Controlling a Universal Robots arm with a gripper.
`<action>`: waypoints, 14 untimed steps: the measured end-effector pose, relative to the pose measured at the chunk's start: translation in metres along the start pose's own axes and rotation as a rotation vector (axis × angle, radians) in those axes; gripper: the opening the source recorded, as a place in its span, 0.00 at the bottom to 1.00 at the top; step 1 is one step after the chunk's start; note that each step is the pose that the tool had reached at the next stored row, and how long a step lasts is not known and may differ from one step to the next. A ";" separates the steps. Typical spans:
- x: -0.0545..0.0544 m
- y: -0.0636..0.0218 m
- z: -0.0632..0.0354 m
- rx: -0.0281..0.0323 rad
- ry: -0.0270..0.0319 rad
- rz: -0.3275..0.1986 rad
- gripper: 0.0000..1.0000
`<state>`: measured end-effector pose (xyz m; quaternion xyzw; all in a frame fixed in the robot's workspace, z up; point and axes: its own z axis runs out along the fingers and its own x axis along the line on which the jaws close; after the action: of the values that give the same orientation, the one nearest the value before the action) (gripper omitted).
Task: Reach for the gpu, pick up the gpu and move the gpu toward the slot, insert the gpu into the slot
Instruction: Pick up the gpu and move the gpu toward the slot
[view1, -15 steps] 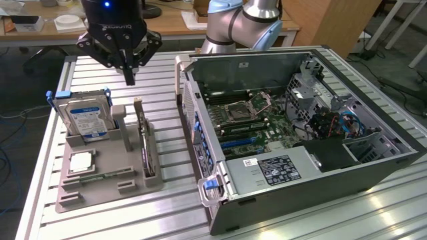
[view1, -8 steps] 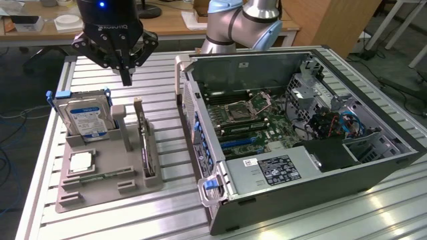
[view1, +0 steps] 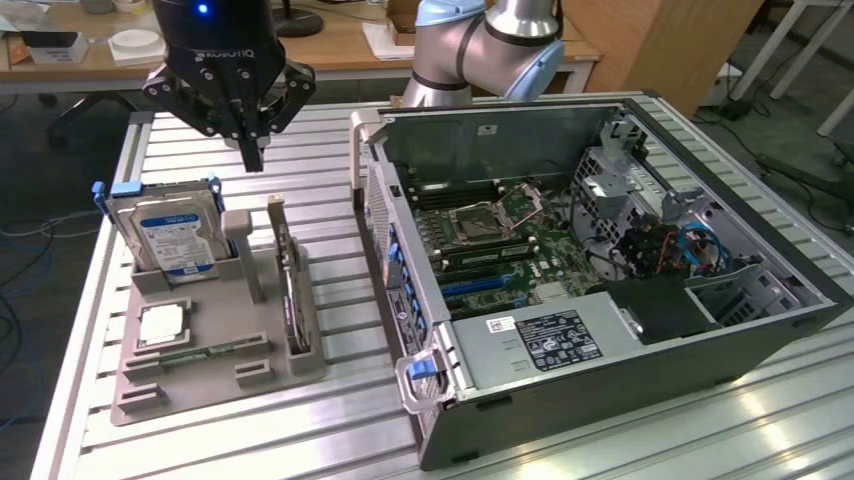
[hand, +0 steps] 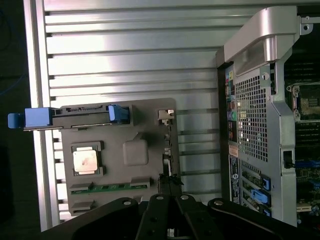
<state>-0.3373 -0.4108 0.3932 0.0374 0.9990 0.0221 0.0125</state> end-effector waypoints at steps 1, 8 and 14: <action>0.000 0.0000 0.0000 0.0000 0.0000 0.000 0.10; 0.000 0.0000 0.0000 0.0000 0.0000 0.000 0.11; 0.000 -0.0010 0.0000 -0.0001 0.0002 -0.008 0.41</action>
<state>-0.3374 -0.4118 0.3931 0.0335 0.9991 0.0221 0.0124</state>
